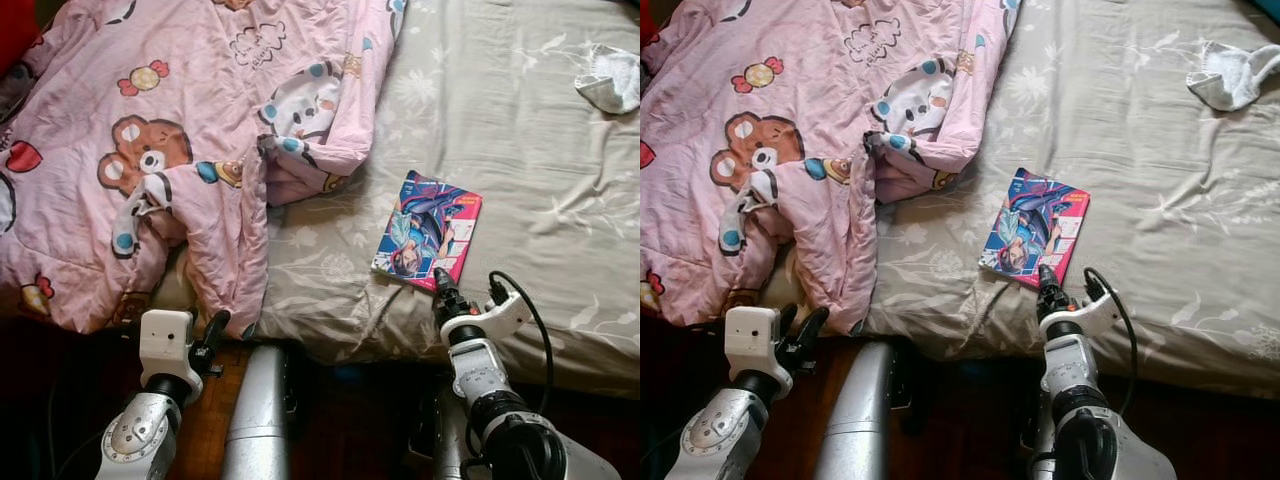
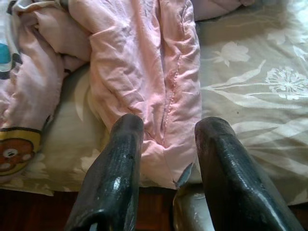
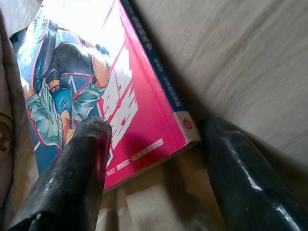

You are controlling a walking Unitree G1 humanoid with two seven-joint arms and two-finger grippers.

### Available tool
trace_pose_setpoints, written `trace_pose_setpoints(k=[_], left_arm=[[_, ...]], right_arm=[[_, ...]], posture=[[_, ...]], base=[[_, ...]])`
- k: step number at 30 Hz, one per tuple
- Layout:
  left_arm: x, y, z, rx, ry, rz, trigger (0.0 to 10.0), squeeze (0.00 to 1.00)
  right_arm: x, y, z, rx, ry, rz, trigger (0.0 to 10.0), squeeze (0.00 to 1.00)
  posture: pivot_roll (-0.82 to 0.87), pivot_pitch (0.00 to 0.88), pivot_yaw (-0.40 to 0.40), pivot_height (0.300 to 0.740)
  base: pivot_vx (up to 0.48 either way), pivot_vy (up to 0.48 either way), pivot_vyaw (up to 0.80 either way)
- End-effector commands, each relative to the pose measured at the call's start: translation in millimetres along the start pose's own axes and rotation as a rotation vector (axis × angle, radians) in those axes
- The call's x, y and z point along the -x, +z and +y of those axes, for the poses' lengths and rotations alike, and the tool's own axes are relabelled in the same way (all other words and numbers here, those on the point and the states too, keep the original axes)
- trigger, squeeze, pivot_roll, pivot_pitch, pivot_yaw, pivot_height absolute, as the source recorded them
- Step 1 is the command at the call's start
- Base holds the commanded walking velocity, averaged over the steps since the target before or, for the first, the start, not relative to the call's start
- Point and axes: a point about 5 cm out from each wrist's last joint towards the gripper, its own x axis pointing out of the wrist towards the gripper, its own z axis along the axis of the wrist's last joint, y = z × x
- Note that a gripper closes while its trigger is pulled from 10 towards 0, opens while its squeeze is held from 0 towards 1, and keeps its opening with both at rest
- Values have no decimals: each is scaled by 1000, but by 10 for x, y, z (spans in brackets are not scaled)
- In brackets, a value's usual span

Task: Clean up the room

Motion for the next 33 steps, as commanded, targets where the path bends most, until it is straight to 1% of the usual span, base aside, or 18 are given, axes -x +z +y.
trace_pose_setpoints(k=[1, 5, 12, 15, 18, 19, 20, 21, 25, 33], left_arm=[[113, -75, 29, -15, 12, 54, 10000, 0], [166, -53, 63, -24, 27, 61, 10000, 0], [213, -36, 85, -30, 39, 67, 10000, 0], [245, -26, 80, -31, 42, 70, 10000, 0], [261, -29, 61, -40, 33, 76, 10000, 0], [282, -38, 54, -42, 31, 81, 10000, 0], [292, -41, 53, -42, 31, 82, 10000, 0], [301, -47, 53, -42, 30, 85, 10000, 0], [330, -64, 61, -43, 32, 96, 10000, 0], [324, -70, 50, -47, 22, 105, 10000, 0]], right_arm=[[109, -176, -154, -64, -48, 46, 10000, 0], [103, -158, -151, -103, -49, 27, 10000, 0], [67, -105, -94, -110, -17, 7, 10000, 0], [32, -20, -58, -103, -10, -27, 10000, 0], [27, 5, -52, -102, -2, -37, 10000, 0], [31, 26, -67, -108, -5, -47, 6078, 0], [35, 34, -80, -109, -11, -53, 3765, 0], [43, 41, -99, -110, -20, -57, 0, 0], [64, 23, -132, -110, -26, -53, 0, 0], [80, -29, -140, -95, -24, -34, 0, 0]], posture=[[330, 558, 142, 612], [343, 567, 146, 612], [348, 576, 148, 612], [346, 580, 149, 612], [346, 582, 151, 612], [350, 590, 155, 612], [350, 592, 156, 612], [350, 592, 156, 612], [351, 598, 159, 612], [342, 602, 163, 612]], base=[[0, 0, 0], [0, 0, 0], [0, 0, 0], [0, 0, 0], [0, 0, 0], [0, 0, 0], [0, 0, 0], [0, 0, 0], [0, 0, 0], [0, 0, 0]])
